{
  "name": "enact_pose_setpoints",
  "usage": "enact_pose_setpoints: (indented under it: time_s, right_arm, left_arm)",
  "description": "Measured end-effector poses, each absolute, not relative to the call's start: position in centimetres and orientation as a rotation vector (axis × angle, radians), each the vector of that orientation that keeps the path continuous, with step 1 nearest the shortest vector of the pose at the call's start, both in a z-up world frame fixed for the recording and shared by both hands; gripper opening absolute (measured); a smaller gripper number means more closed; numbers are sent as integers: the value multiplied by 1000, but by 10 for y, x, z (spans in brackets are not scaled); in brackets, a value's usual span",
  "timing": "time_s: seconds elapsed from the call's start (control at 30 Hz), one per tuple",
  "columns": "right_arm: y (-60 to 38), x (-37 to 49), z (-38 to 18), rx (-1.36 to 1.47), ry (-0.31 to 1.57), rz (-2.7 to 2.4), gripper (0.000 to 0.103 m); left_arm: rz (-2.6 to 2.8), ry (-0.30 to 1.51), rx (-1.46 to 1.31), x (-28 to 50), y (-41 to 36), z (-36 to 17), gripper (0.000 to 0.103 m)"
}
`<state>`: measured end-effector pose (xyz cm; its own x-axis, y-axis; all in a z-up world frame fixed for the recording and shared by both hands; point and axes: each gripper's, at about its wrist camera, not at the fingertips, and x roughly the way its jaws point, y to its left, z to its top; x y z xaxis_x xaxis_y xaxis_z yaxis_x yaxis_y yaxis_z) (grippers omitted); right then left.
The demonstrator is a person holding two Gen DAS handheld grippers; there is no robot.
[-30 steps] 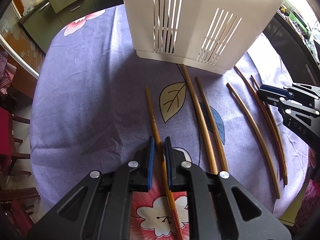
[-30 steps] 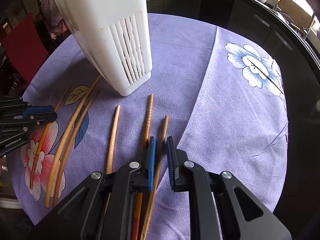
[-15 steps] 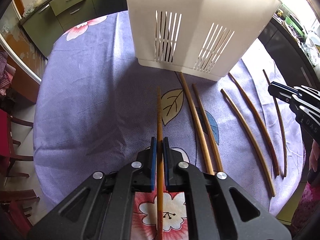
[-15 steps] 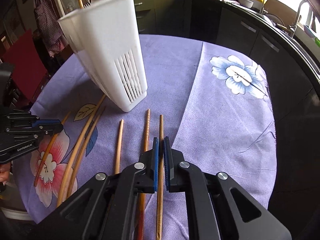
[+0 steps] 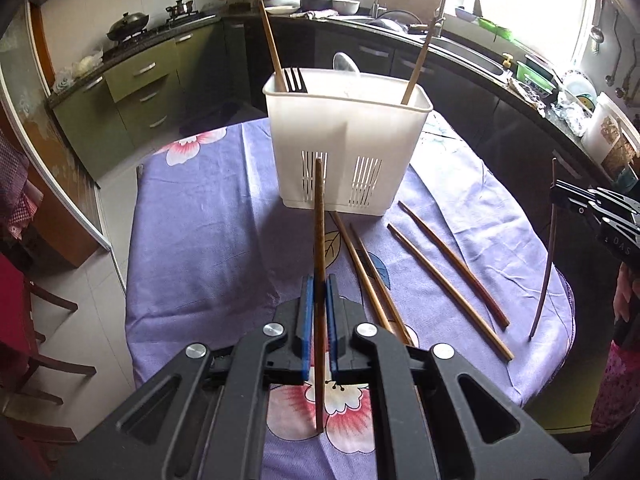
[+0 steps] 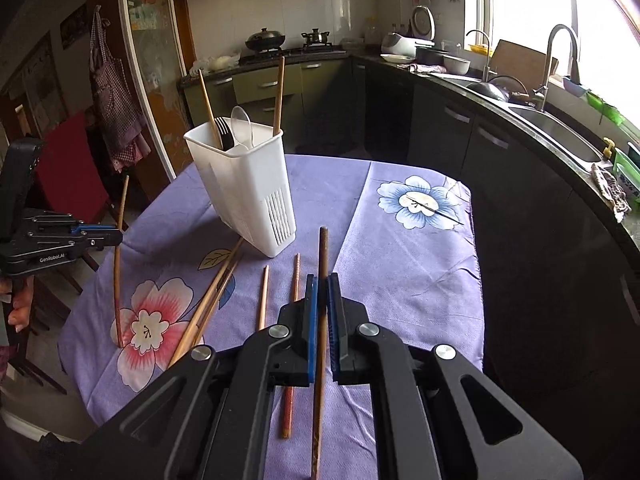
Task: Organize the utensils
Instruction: 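Lift both held chopsticks up over the white caddy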
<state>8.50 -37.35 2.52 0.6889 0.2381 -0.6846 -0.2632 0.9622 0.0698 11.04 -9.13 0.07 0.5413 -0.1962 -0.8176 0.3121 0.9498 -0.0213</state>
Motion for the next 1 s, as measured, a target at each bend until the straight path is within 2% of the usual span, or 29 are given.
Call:
enact_pose_setpoints:
  time_s: [0.37, 1.0]
  right_arm:
    - [-390, 57, 39, -13, 702, 276, 6]
    - [-376, 71, 91, 13, 596, 324, 6]
  left_arm:
    - [-315, 859, 146, 73, -82, 26, 6]
    - [-340, 830, 102, 88, -81, 55, 6]
